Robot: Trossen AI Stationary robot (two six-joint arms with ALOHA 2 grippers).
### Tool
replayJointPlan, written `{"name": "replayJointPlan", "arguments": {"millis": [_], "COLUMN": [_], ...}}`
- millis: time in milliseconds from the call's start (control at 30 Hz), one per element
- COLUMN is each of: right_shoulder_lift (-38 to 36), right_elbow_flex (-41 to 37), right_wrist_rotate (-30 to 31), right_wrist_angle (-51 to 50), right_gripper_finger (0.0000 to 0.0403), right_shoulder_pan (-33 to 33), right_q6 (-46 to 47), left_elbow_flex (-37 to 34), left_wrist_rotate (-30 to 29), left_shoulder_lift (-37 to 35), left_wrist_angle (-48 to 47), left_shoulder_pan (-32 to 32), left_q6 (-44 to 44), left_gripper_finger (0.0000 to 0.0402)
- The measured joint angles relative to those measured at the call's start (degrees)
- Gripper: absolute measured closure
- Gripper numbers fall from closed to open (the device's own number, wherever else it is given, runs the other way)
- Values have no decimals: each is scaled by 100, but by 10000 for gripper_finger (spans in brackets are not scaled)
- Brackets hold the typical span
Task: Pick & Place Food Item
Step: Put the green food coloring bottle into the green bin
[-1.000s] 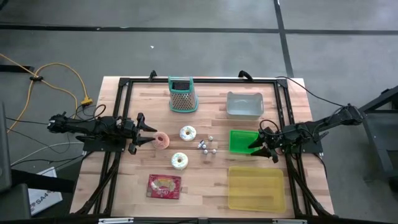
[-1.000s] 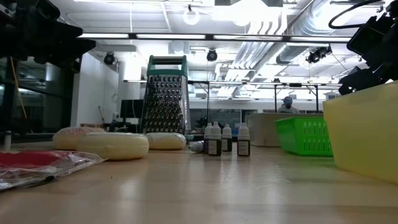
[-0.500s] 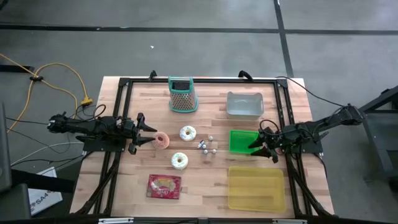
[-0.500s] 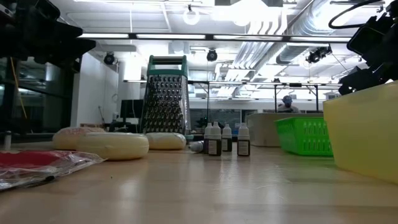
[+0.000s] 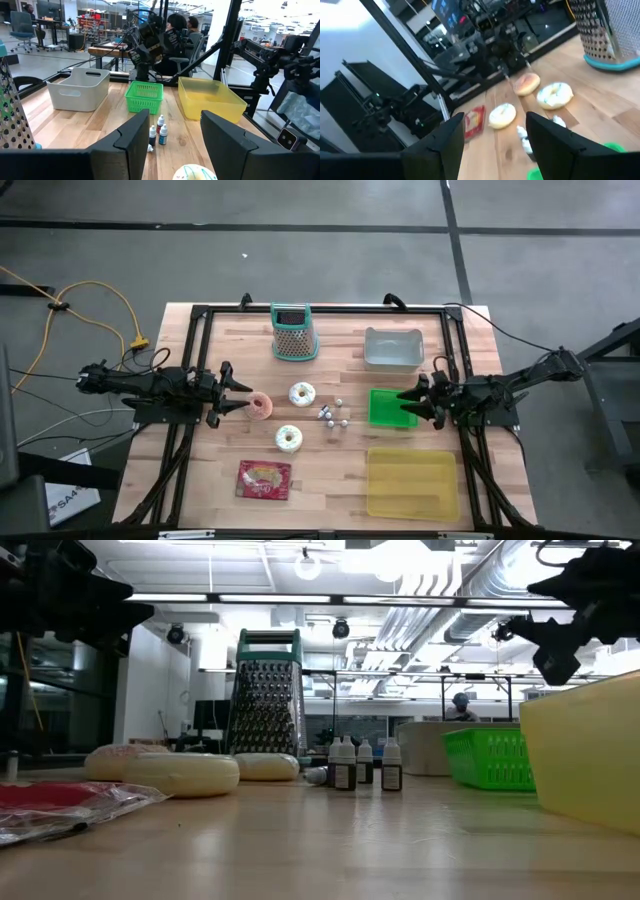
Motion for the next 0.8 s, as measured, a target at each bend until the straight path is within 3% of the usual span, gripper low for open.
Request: {"name": "replayJointPlan", "arguments": {"millis": [300, 533, 800], "right_shoulder_lift": [2, 7, 442], "right_elbow_flex": [0, 146, 664], "right_wrist_rotate": [45, -752, -680], "right_wrist_angle": [585, 809, 695], "right_gripper_finger": [205, 205, 205], "right_shoulder_pan": [0, 0, 0], "right_q6": [-200, -545, -1084], "left_elbow_flex": [0, 0, 0], "left_wrist_rotate": [1, 1, 1], "left_shoulder_lift": [0, 0, 0], "left_wrist_angle": [0, 0, 0], "left_shoulder_pan": [-1, 1, 0], "left_q6": [0, 0, 0], "left_gripper_finger": [232, 232, 232]}}
